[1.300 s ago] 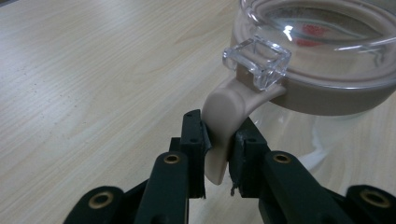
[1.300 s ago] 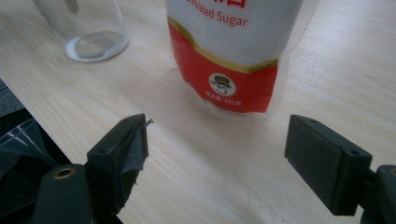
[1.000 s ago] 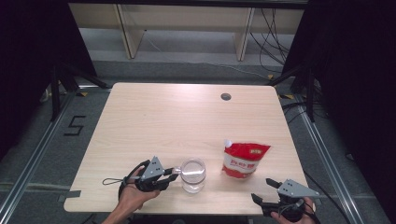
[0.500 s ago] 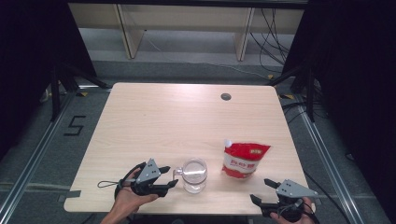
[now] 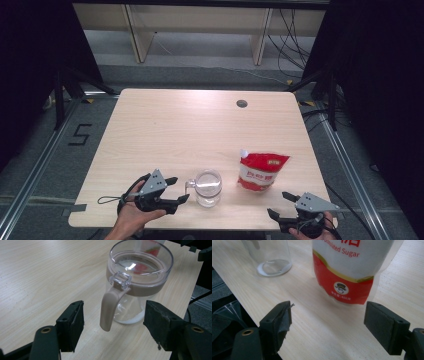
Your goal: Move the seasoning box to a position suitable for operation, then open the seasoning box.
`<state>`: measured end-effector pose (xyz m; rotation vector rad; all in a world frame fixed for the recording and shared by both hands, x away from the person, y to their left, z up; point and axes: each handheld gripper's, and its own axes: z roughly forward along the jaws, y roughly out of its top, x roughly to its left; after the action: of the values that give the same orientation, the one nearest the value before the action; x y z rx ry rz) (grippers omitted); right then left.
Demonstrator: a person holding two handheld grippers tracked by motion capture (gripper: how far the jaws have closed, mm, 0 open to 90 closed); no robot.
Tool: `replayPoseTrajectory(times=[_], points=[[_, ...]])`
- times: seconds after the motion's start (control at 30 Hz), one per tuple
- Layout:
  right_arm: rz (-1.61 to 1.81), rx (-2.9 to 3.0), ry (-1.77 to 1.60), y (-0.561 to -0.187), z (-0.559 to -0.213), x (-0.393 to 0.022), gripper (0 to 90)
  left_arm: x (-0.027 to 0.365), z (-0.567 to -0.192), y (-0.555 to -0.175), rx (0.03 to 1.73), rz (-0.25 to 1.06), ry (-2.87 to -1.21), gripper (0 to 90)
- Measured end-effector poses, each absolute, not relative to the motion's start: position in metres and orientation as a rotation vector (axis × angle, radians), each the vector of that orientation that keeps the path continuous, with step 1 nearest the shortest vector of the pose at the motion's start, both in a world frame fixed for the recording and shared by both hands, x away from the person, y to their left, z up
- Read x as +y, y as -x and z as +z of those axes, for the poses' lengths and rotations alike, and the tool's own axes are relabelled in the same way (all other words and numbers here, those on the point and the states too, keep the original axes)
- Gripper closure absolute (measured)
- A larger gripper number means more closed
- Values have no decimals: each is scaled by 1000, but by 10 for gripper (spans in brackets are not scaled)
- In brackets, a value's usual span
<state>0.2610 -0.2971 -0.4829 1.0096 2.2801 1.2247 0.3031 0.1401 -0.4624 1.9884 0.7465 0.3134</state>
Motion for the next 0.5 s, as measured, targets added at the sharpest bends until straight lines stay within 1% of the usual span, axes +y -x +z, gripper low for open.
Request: replayPoseTrajectory(times=[0.03, 0.2, 0.27, 0.33, 0.37, 0.43, 0.47, 0.5], points=[[1232, 2284, -1009, -262, -484, -296, 230, 139, -462, -304, 755, 300, -1966, 320], [1233, 2305, -995, -263, -485, -295, 230, 140, -454, -302, 764, 306, -1957, 320], [1220, 2300, -1003, -262, -484, -295, 230, 141, -451, -302, 757, 298, -1949, 333], [1224, 2295, -1016, -262, -484, -295, 226, 141, -447, -303, 724, 295, -1950, 391], [1235, 2302, -1004, -263, -484, -295, 213, 140, -447, -302, 737, 271, -1940, 423], [1267, 2280, -998, -263, -485, -296, 205, 141, -444, -303, 710, 290, -1943, 491], [1270, 2285, -1048, -260, -484, -294, 202, 140, -444, -303, 709, 286, -1935, 574], [1270, 2285, -1048, -260, -484, -294, 202, 139, -443, -303, 710, 290, -1928, 574]])
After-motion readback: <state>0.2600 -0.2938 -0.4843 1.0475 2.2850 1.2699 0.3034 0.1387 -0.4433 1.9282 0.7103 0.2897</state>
